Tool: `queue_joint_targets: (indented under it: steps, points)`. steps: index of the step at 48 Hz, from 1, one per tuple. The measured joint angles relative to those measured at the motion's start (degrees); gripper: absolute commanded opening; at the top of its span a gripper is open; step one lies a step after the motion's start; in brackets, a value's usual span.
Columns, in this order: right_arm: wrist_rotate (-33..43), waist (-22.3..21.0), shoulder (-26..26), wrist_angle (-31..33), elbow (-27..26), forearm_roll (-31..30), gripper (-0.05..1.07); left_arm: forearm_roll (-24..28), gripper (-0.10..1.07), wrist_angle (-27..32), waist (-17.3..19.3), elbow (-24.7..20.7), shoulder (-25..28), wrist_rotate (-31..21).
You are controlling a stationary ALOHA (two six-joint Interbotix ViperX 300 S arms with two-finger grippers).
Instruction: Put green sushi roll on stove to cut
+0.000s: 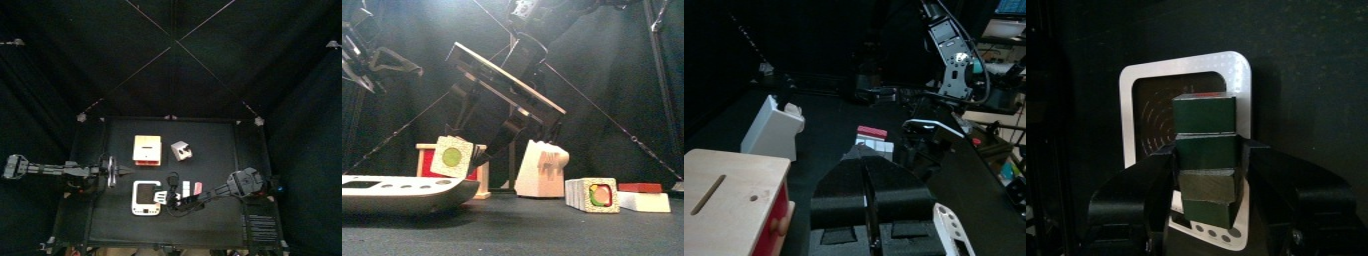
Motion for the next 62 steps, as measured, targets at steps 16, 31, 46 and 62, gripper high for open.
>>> queue_joint_targets:
  steps: [16,31,46,62]
  points:
    - [0.00,-0.09,-0.09,-0.09,-0.88,0.79,0.82,0.00,-0.02,0.00,0.09,0.09,0.00,0.00]
    - [0.00,-0.09,0.00,0.09,-0.88,1.32,0.82,0.00,-0.02,0.00,0.09,0.18,0.00,0.00]
    - [-0.09,0.09,0.09,0.00,-0.88,4.22,0.82,0.00,-0.02,-0.09,0.00,0.18,0.00,-0.09]
    - [-0.09,0.26,0.09,-1.23,-1.76,4.48,0.82,0.09,-0.02,0.00,0.00,0.26,0.00,0.00]
